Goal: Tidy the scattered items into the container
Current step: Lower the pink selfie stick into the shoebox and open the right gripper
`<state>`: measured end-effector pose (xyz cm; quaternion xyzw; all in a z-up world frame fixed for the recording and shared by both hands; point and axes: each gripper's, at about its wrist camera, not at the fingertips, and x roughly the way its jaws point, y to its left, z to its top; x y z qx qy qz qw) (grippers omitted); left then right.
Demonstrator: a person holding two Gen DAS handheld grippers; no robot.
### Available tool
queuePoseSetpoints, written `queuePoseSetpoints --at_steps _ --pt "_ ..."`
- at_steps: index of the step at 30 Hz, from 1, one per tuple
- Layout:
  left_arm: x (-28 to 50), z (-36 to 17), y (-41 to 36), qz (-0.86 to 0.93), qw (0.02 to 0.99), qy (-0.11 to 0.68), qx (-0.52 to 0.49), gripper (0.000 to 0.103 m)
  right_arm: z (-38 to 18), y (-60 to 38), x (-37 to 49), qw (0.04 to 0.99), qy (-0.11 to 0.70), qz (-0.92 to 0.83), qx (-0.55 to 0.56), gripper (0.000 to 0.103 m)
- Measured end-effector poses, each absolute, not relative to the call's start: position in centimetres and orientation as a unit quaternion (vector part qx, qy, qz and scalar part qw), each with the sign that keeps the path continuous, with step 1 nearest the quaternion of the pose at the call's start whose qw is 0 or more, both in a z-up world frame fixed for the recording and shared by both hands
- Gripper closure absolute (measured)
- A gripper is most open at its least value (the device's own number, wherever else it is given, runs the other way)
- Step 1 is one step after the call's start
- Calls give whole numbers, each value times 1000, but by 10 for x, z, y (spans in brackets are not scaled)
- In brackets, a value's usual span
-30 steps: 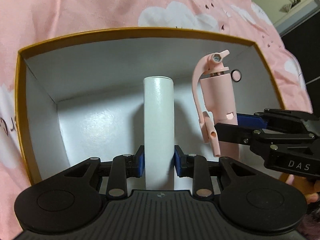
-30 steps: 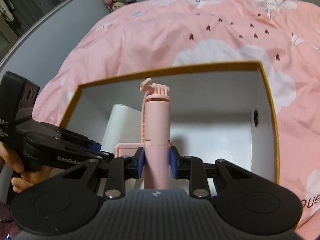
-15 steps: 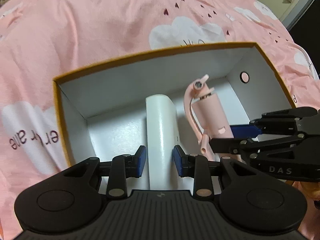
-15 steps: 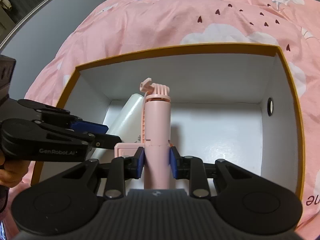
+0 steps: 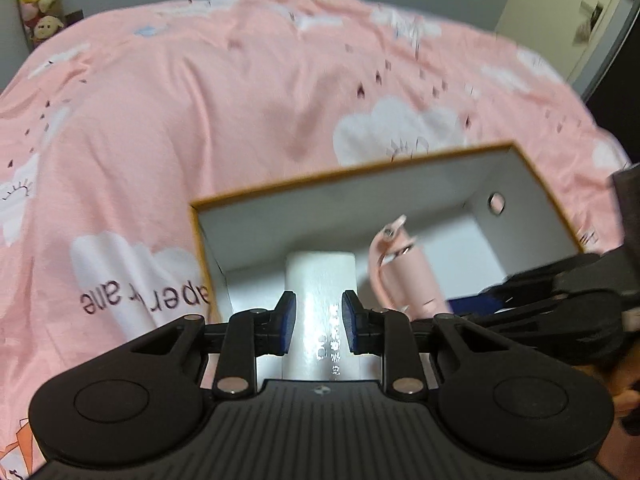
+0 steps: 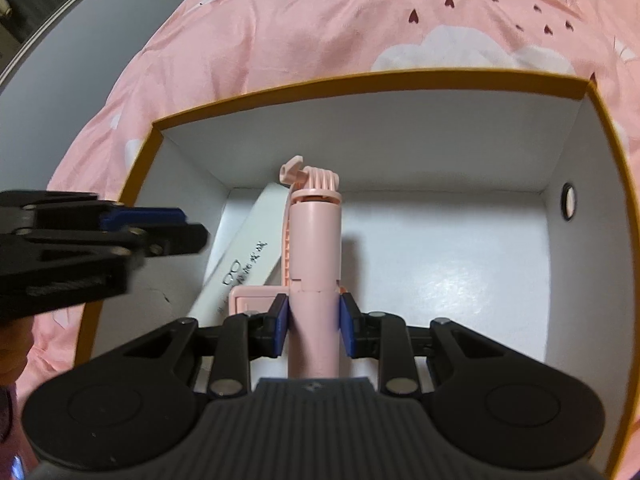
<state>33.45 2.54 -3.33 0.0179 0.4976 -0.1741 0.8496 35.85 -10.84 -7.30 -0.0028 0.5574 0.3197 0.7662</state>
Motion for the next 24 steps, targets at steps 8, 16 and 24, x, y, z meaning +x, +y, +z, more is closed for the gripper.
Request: queuePoseSetpoints --at_steps 8,16,24 --pt "325 -10 61 -170 864 474 -24 74 -87 -94 370 759 590 275 20 73" --pt "320 -20 81 -163 860 482 -34 74 -95 -77 369 735 616 276 59 73" --pt "317 -26 90 -162 858 485 -39 74 -104 -69 369 722 628 266 113 73"
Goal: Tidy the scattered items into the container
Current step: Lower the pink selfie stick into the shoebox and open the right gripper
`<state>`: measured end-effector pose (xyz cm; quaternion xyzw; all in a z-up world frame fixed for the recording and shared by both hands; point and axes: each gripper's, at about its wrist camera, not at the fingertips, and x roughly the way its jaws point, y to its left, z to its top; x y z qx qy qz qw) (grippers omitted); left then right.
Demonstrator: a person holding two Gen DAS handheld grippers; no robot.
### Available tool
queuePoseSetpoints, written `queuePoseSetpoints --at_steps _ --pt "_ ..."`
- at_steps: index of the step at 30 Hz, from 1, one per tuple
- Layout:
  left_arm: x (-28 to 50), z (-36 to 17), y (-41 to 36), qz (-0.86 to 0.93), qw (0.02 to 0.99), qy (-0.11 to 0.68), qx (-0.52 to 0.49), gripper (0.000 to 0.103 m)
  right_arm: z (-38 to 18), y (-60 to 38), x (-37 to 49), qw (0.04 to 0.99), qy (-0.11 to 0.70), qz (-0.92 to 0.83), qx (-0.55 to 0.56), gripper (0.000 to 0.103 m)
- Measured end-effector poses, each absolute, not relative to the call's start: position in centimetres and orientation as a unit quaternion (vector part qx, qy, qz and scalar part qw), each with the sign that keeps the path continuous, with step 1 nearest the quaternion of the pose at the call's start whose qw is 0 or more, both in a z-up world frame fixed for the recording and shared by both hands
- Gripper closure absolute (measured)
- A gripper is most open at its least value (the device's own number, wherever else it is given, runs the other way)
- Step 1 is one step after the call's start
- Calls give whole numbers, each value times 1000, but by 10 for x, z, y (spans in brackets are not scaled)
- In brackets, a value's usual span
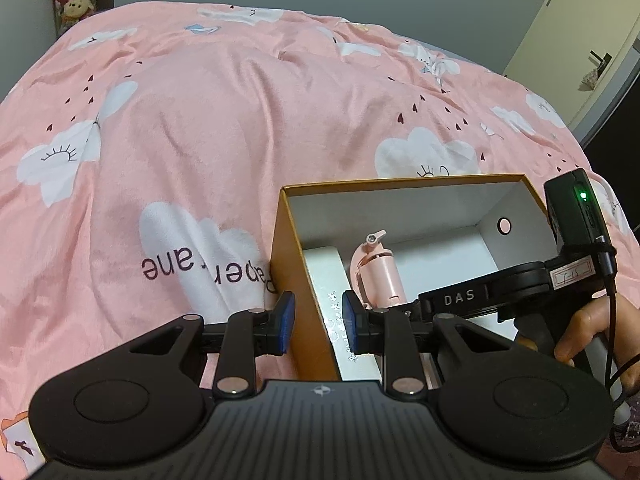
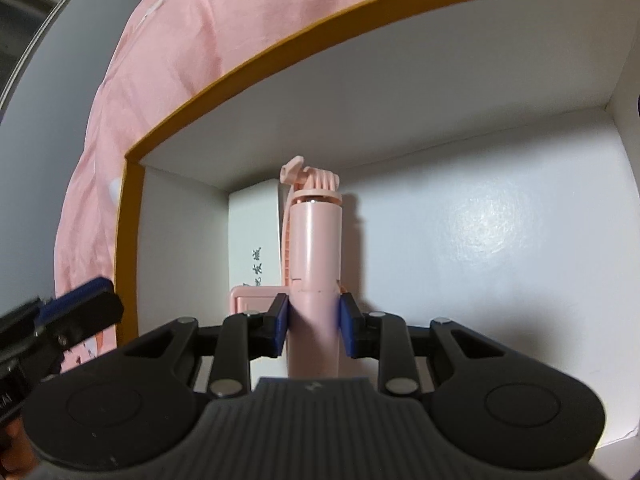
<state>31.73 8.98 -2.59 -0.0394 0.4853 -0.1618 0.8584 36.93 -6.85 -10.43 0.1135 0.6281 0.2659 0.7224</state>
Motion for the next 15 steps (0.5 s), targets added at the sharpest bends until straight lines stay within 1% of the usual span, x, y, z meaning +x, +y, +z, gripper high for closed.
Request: queuePoseSetpoints --at_steps 6,10,15 --pt "316 -25 91 -160 860 483 -42 74 -99 -79 367 722 619 280 133 73" --pt "316 -21 93 -159 860 482 -45 74 -87 -81 365 714 601 313 177 73" --pt "318 -15 93 -164 861 480 -42 74 -91 -66 372 684 599 344 234 73"
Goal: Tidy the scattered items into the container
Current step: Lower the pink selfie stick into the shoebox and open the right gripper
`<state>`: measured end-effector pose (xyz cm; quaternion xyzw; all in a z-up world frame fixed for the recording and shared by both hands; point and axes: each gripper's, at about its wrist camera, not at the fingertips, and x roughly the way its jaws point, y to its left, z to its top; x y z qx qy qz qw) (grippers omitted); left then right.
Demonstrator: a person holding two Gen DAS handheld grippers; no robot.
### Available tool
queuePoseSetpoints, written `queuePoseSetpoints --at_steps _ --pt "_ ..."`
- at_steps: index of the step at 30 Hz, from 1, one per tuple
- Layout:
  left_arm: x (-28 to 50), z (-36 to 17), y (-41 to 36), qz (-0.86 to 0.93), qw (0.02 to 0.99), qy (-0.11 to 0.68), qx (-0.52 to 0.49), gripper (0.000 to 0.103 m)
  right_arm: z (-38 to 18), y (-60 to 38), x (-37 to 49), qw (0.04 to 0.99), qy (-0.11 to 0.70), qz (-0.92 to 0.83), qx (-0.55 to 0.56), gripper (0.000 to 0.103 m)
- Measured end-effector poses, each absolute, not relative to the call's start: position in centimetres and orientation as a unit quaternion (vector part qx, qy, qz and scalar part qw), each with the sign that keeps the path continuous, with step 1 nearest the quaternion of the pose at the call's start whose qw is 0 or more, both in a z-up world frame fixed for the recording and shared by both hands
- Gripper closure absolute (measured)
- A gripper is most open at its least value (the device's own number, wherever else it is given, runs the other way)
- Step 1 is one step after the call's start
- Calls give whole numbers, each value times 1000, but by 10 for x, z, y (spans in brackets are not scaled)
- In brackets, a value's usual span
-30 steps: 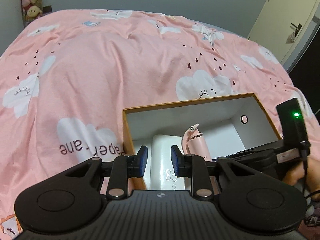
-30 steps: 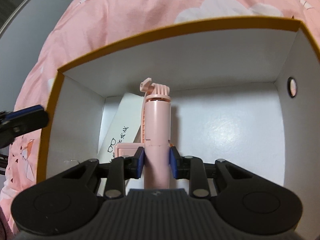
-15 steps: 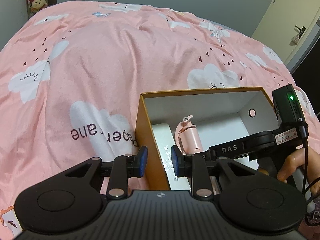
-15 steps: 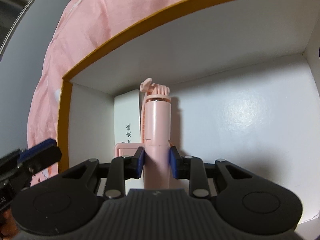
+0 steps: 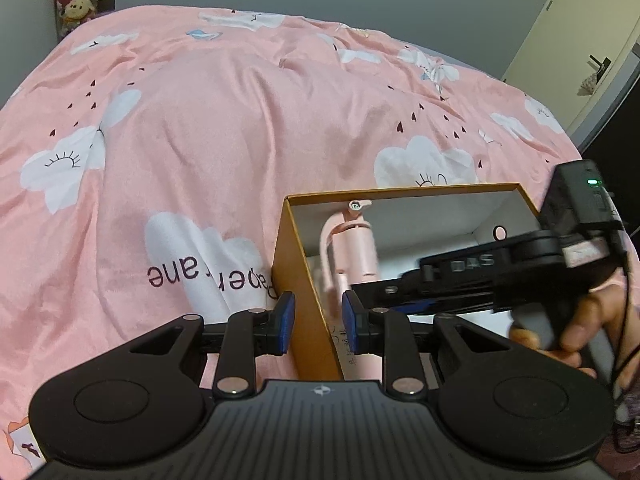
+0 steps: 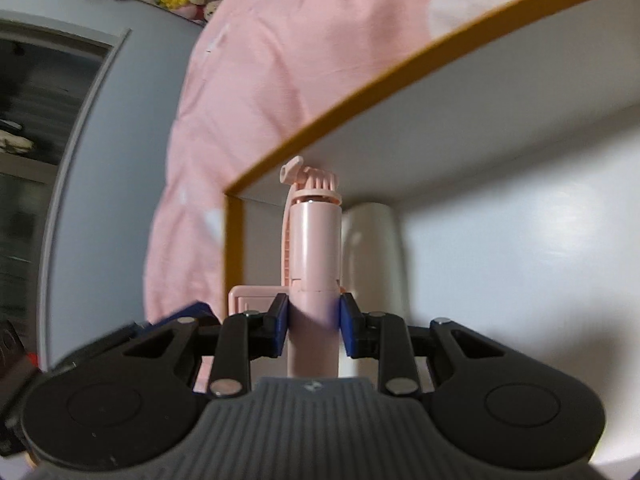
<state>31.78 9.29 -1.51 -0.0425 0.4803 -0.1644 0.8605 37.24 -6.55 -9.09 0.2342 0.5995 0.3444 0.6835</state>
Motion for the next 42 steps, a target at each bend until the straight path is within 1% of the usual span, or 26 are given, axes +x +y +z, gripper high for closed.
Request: queuePoseSetpoints --at_steps 9,13,17,22,23,28,34,42 --pt "318 -34 101 -154 854 492 -68 74 -118 -50 375 659 614 367 233 73" --pt "317 -34 101 -155 855 491 -66 74 -111 -44 376 671 609 370 202 72" --pt "316 -35 102 -155 854 491 -67 74 -102 -45 374 704 598 352 153 71" --pt "317 -35 102 -153 852 495 -68 74 -109 -47 380 693 606 353 164 73" --pt "318 -35 102 -153 852 496 -67 74 -110 -44 379 695 605 354 159 76" --pt "316 -38 100 -152 850 498 -72 74 -107 -28 381 704 599 361 126 77" --pt "315 -41 99 -147 849 502 -76 74 -110 -28 379 706 591 368 128 76" --pt "306 -34 90 -134 854 499 -57 74 -85 -39 366 726 572 371 90 77"
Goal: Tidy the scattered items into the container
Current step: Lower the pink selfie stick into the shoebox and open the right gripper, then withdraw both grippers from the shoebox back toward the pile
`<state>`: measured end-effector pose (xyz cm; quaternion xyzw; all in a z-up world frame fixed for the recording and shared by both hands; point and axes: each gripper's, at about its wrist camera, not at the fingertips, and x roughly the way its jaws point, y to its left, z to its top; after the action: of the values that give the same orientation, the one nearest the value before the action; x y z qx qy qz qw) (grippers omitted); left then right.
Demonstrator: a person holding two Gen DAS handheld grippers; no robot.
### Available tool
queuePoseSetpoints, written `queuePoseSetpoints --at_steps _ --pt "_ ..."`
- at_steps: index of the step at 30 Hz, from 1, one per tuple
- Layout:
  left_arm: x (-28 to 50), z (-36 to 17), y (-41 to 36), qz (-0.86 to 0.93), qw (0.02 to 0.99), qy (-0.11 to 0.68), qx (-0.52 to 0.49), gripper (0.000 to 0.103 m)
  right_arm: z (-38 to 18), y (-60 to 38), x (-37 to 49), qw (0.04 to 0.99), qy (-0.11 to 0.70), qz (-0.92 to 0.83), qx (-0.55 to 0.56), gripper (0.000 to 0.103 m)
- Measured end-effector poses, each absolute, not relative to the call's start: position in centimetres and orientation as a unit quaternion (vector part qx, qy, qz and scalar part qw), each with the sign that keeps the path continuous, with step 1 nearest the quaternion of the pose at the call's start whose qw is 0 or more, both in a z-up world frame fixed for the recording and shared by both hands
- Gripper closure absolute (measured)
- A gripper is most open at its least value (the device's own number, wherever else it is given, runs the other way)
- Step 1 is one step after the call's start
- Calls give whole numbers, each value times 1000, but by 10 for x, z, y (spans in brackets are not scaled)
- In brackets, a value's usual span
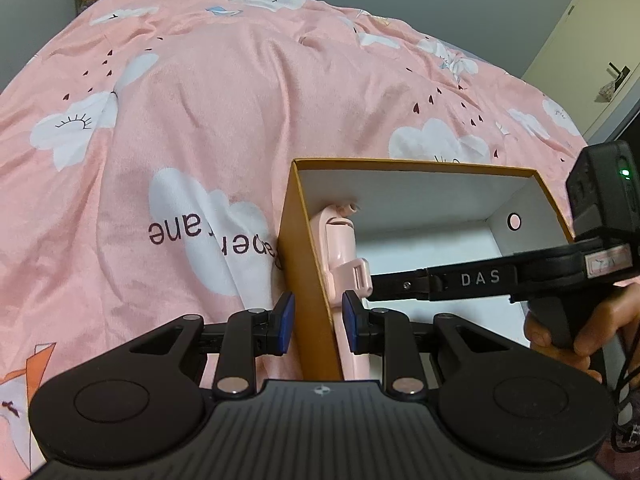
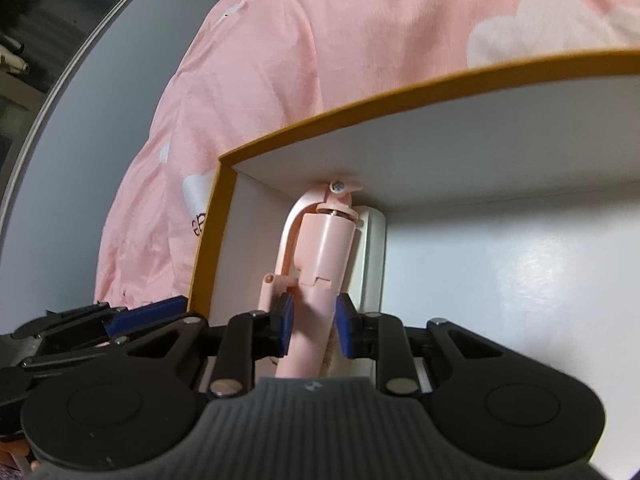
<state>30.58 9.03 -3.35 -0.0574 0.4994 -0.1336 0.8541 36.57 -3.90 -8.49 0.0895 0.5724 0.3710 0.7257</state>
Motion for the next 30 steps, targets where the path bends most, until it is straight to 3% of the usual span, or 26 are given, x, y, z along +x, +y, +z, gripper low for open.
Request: queuePoseSetpoints --at_steps 30 --pt "203 37 46 -130 876 463 -26 74 20 -107 242 820 449 355 -26 70"
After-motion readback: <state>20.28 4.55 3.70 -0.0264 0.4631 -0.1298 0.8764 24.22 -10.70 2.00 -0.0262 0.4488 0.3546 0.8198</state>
